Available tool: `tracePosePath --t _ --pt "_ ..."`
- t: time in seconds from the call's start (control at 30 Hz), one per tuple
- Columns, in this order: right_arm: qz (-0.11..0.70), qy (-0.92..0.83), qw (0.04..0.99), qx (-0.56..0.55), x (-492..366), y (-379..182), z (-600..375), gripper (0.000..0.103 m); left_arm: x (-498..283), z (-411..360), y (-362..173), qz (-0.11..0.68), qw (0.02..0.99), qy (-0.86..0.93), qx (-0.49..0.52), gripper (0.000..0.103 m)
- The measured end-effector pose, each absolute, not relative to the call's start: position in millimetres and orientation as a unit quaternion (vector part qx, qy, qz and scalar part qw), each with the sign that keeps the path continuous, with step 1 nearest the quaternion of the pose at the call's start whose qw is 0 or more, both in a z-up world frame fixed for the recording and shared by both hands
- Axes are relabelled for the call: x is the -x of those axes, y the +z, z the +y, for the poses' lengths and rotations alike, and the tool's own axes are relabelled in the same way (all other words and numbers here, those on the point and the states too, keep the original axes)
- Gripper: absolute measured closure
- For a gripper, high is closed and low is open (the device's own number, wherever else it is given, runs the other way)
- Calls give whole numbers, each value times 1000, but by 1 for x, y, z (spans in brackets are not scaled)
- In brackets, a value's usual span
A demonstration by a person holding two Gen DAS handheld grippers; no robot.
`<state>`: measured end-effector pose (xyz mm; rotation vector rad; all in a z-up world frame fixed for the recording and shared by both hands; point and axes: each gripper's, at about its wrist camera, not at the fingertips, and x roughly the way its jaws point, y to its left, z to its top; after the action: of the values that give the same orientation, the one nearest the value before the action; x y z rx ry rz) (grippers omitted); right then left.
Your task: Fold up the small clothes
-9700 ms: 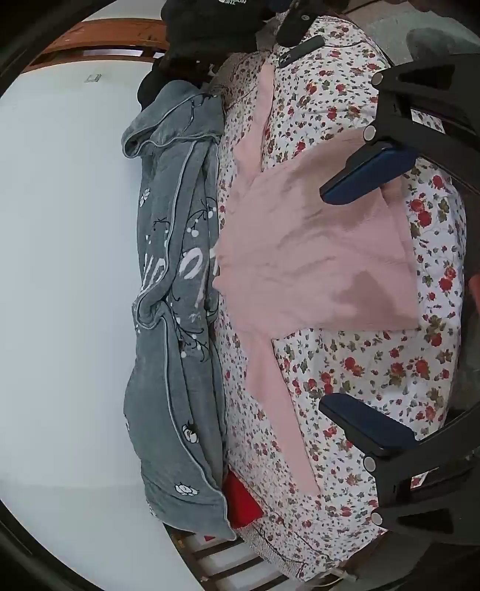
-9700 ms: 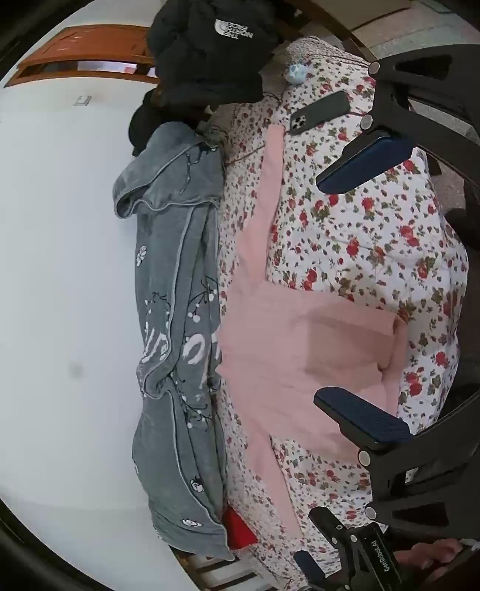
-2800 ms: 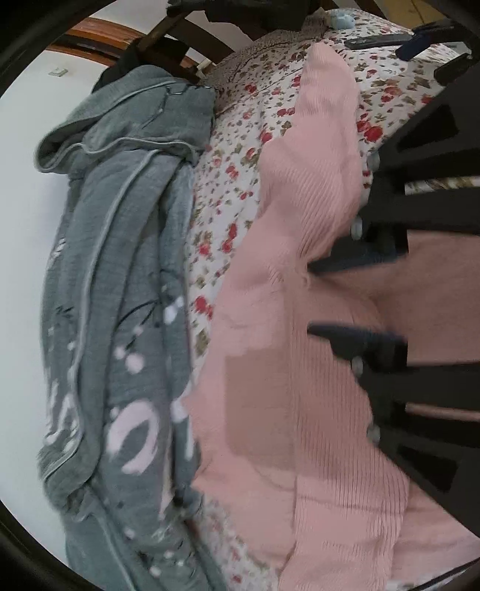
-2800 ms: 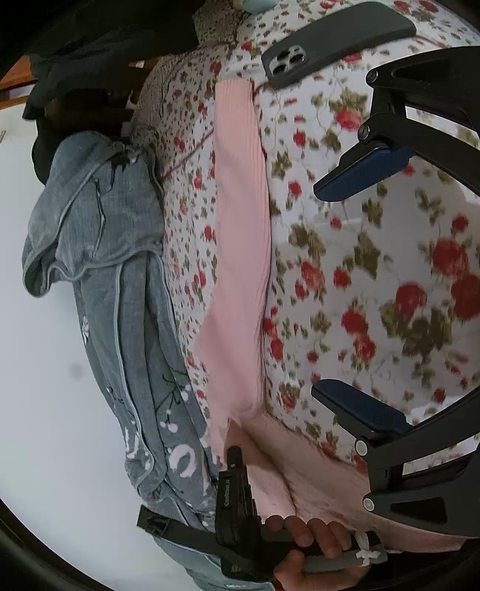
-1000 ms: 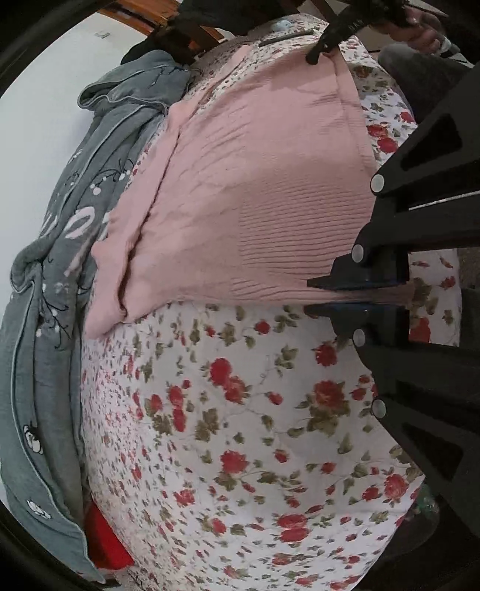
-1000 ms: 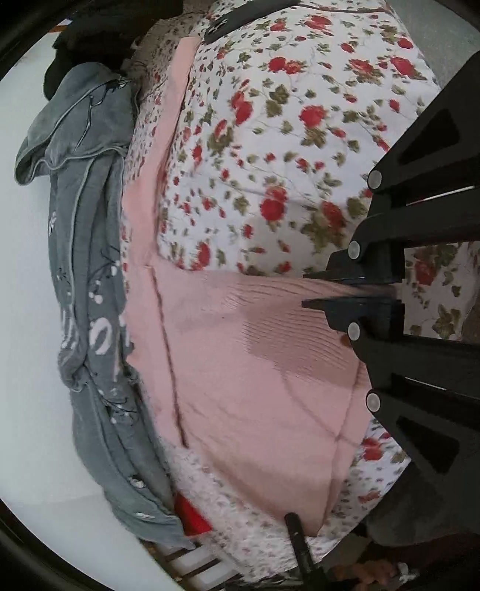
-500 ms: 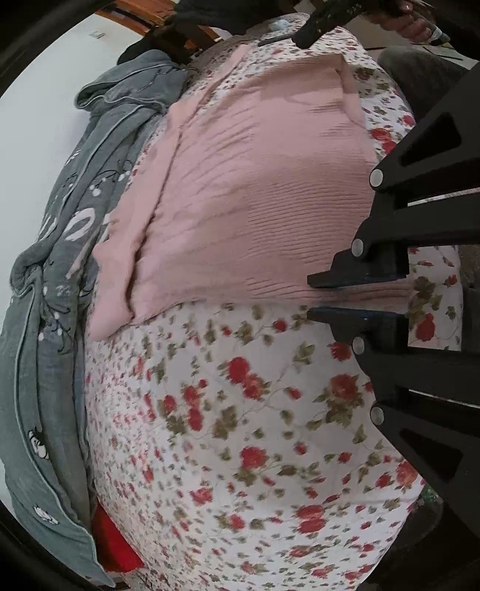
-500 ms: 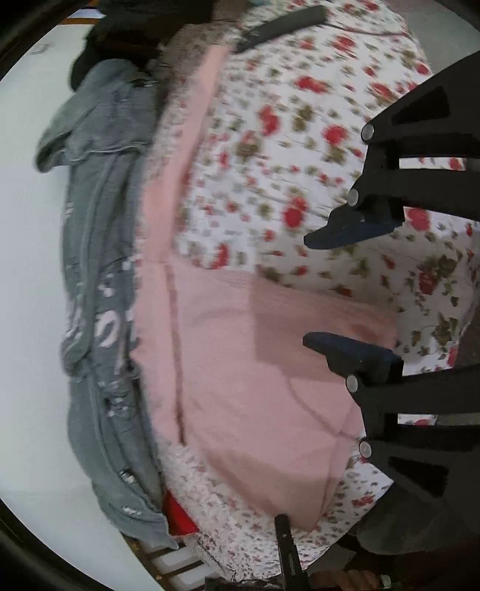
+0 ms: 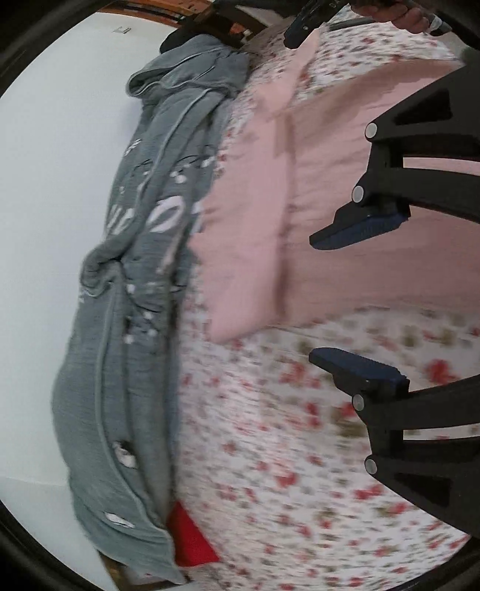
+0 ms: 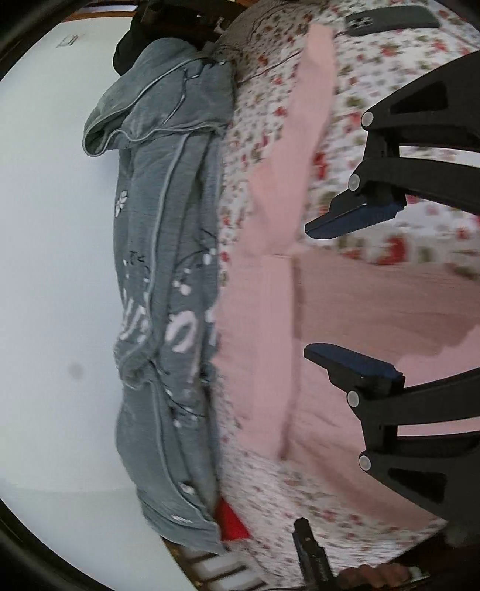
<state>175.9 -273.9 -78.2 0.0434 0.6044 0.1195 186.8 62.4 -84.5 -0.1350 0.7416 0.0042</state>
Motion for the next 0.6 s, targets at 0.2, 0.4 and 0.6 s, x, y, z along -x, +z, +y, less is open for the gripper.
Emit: tracePosePath --t 0.2,0.4,0.6 --pt "296 56 953 -39 -247 -79 -277 45 -238 50 -74 334 939 0 78 41" --pt "353 48 934 -17 -301 -137 -278 47 -266 43 -105 326 944 6 50 41" --pt "413 54 909 -34 -321 -178 -284 59 -267 48 -129 338 939 31 53 41"
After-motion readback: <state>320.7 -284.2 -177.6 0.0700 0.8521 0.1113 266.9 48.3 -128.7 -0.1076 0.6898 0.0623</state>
